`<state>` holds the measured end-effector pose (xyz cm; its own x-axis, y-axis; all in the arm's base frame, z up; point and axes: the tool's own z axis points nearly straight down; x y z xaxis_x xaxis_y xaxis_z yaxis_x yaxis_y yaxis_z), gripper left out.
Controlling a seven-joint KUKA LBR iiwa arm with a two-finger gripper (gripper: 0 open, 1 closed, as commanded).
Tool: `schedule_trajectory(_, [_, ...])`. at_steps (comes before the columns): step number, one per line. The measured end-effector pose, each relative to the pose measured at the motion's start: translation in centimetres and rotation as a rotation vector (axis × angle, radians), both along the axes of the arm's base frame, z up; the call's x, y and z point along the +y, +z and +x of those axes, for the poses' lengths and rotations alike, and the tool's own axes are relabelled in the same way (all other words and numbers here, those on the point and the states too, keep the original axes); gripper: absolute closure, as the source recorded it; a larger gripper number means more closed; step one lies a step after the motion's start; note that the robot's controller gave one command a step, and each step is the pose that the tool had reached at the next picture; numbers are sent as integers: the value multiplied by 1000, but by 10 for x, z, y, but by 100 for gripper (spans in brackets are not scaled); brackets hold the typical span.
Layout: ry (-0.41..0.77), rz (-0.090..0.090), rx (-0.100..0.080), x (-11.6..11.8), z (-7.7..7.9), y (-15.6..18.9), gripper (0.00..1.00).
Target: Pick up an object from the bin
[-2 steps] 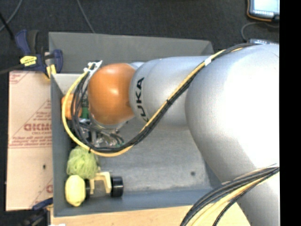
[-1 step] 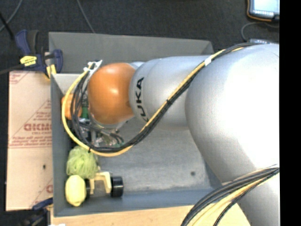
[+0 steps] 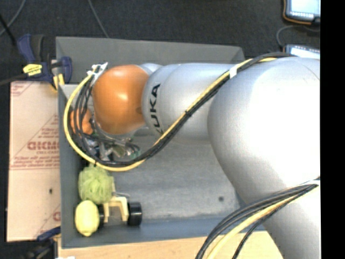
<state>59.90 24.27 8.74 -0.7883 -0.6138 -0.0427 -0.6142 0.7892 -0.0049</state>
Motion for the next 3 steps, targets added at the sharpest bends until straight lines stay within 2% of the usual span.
schedule_trajectory(1, [-2,1,0,0,0,0,100])
schedule_trajectory(2, [2,11,-23,-6,-19,9,100])
schedule_trajectory(3, [1,8,-16,-5,-16,10,100])
